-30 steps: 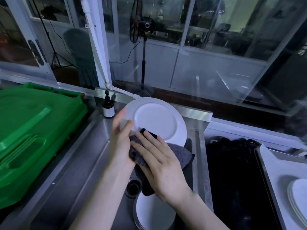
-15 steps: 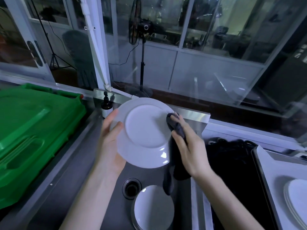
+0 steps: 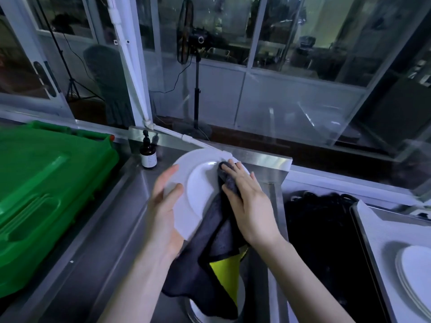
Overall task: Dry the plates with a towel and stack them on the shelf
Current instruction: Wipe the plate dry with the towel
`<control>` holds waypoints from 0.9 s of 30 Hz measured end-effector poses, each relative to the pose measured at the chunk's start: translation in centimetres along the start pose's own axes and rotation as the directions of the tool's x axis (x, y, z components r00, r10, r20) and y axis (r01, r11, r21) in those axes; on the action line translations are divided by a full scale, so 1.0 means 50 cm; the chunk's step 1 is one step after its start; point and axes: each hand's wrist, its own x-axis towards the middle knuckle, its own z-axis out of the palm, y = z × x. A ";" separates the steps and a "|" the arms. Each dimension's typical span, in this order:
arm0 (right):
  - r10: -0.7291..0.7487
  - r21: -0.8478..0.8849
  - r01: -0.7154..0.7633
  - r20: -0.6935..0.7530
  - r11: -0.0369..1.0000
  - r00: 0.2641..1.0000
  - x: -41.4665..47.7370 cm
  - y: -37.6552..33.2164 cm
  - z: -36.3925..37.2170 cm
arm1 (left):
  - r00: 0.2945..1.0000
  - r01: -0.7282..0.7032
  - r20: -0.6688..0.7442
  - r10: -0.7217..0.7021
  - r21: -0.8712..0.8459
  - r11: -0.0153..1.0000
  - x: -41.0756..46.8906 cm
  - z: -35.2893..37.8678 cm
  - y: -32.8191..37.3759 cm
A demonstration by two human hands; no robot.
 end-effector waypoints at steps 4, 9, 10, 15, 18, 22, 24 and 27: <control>-0.126 -0.037 0.126 0.020 0.991 0.992 -0.090 -0.004 0.003 | 0.999 0.032 0.024 -0.030 -0.078 0.996 0.004 0.005 -0.007; -0.095 -0.033 0.096 0.021 0.995 0.995 -0.091 -0.007 -0.001 | 0.988 0.124 0.094 -0.121 -0.026 0.992 -0.025 0.066 -0.038; -0.042 -0.027 0.042 0.013 0.999 0.999 -0.078 0.000 -0.015 | 0.988 0.117 0.103 -0.117 0.003 0.993 -0.031 0.079 -0.043; 0.128 -0.071 -0.136 -0.098 0.988 0.987 -0.091 0.072 -0.114 | 0.984 0.127 0.118 -0.133 0.057 0.990 -0.026 0.132 -0.062; 0.250 0.094 -0.236 -0.198 0.967 0.948 -0.165 0.107 -0.169 | 0.971 0.169 0.165 -0.174 0.045 0.985 -0.021 0.168 -0.076; 0.397 0.220 -0.340 -0.329 0.915 0.857 -0.251 0.136 -0.236 | 0.962 0.173 0.205 -0.180 0.051 0.984 -0.028 0.228 -0.112; 0.419 0.158 -0.388 -0.357 0.908 0.835 -0.278 0.149 -0.274 | 0.953 0.200 0.227 -0.202 0.034 0.979 -0.037 0.260 -0.125; 0.359 -0.077 -0.401 -0.318 0.913 0.878 -0.314 0.164 -0.318 | 0.935 0.269 0.234 -0.267 0.023 0.963 -0.052 0.310 -0.142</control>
